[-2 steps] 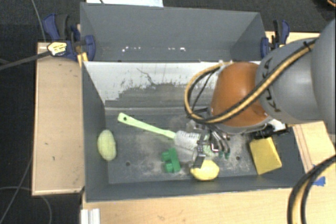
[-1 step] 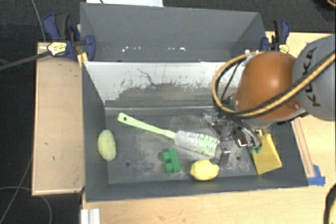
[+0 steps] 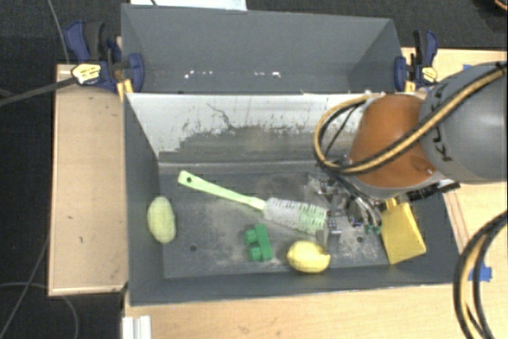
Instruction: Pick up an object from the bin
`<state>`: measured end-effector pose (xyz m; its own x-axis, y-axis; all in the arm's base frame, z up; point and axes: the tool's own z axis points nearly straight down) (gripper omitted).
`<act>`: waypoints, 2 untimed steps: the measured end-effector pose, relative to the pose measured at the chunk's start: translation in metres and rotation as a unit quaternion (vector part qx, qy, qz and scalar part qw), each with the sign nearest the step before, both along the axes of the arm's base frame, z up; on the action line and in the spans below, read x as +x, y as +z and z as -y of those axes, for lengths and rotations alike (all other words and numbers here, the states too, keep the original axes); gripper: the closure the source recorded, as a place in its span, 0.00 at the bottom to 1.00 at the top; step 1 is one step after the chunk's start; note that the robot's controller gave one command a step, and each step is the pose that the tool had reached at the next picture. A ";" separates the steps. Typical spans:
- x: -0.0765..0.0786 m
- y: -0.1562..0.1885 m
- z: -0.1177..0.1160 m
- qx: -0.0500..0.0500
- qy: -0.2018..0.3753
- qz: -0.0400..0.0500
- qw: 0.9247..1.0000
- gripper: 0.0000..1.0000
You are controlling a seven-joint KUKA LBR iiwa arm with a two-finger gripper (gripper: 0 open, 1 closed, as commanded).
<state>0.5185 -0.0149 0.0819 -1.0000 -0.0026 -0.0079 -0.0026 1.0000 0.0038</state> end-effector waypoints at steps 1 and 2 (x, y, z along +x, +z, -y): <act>-0.017 -0.005 -0.020 -0.003 0.094 0.028 0.995 0.00; -0.006 -0.012 0.009 0.000 -0.002 0.011 1.000 1.00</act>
Offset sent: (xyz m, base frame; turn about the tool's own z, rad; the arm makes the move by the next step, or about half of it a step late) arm -0.0067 -0.0095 -0.0119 0.0033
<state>0.5124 -0.0244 0.0702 -0.9995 0.0019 -0.0302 0.0018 1.0000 0.0038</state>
